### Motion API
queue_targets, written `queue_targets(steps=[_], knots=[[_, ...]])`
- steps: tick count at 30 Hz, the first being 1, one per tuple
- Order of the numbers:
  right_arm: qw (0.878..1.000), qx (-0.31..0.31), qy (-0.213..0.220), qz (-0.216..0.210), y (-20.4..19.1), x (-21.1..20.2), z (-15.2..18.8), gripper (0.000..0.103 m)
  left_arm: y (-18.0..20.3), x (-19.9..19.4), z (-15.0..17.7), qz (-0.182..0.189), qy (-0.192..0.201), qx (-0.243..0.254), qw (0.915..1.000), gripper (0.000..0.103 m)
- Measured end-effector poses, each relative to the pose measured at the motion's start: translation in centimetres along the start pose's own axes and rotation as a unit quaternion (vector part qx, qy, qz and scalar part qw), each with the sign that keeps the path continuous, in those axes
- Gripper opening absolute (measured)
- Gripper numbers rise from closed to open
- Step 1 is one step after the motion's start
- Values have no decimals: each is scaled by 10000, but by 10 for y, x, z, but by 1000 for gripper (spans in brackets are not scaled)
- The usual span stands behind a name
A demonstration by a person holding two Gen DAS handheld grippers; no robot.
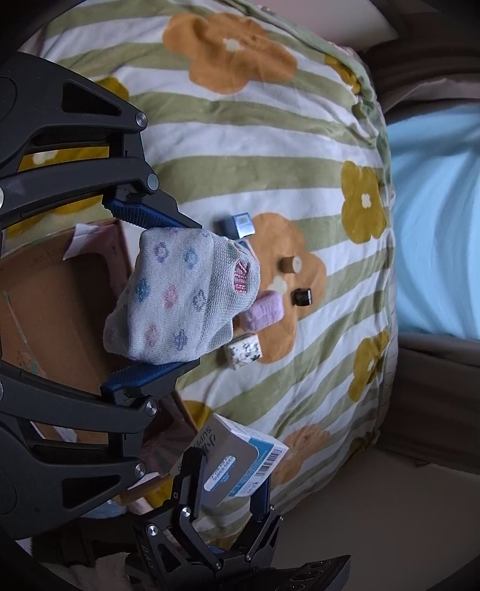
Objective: Organize objects
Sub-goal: 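Carry the sock and box over the cardboard box and release both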
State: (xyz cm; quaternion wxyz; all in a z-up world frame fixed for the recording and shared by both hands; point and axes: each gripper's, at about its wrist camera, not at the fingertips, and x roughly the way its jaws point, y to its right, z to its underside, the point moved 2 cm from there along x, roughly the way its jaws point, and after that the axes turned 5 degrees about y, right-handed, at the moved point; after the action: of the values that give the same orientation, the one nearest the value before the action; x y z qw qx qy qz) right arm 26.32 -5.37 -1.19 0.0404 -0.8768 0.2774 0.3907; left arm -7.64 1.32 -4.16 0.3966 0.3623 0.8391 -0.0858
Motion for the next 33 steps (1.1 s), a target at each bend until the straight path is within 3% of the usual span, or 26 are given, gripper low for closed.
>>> queue_targets(steps=[19,33], knots=[[9964,9,-796,-289,-34,33,97,84,31,34,113,213,-990,208,9946,59],[9946,75,-987,-319,-40,44,106,84,41,38,127,22,-1168,668,9909,61]])
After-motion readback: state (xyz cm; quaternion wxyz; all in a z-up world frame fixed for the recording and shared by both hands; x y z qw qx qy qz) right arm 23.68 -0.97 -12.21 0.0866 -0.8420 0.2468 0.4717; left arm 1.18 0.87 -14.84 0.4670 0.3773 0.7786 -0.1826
